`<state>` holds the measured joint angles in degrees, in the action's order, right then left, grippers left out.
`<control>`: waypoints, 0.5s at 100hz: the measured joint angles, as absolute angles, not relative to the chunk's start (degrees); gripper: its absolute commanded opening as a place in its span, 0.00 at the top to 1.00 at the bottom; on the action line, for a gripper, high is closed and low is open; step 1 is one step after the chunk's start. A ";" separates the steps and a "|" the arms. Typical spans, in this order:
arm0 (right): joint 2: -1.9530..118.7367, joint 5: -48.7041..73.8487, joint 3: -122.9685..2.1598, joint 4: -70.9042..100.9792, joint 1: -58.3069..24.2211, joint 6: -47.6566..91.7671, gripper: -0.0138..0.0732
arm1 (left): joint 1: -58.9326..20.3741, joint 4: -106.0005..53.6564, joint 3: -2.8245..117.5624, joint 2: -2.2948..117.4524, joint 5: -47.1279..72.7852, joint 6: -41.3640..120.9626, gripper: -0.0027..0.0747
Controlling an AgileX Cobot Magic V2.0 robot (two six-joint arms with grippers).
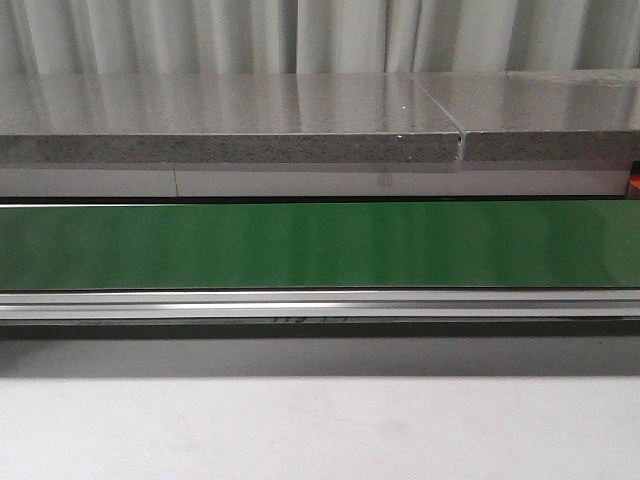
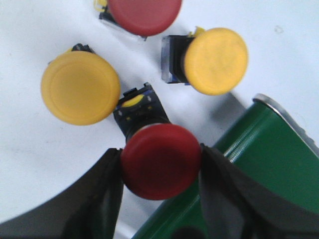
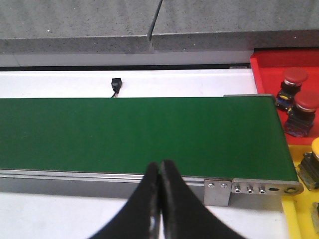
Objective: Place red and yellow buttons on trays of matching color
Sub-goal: 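Grasp the red push button with the left gripper and lift it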
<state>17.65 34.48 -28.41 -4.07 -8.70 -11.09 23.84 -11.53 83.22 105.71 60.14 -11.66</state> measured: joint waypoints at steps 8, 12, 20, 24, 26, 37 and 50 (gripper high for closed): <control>17.65 34.48 -28.41 -4.07 -8.70 -11.09 0.92 | 23.84 -11.54 83.22 103.31 61.27 -8.85 0.67; 17.65 34.48 -28.41 -4.07 -8.70 -11.09 0.92 | 23.84 -11.42 83.09 101.97 61.96 -7.65 0.67; 17.65 34.48 -28.41 -4.07 -8.70 -11.09 0.92 | 23.84 -11.17 82.86 99.31 63.60 -4.74 0.67; 17.65 34.48 -28.41 -4.07 -8.70 -11.09 0.92 | 23.84 -11.09 82.71 98.28 64.76 -3.46 0.67; 17.65 34.48 -28.41 -4.07 -8.70 -11.09 0.92 | 23.84 -11.09 82.73 97.69 65.44 -2.63 0.67; 17.65 34.48 -28.41 -4.07 -8.70 -11.09 0.92 | 22.94 -10.80 82.73 95.36 68.89 1.39 0.67; 17.65 34.48 -28.41 -4.07 -8.70 -11.09 0.92 | 20.14 -10.71 82.73 94.57 70.33 4.38 0.67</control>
<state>17.65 34.48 -28.41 -4.07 -8.70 -11.09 20.14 -10.71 82.73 94.57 70.33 4.38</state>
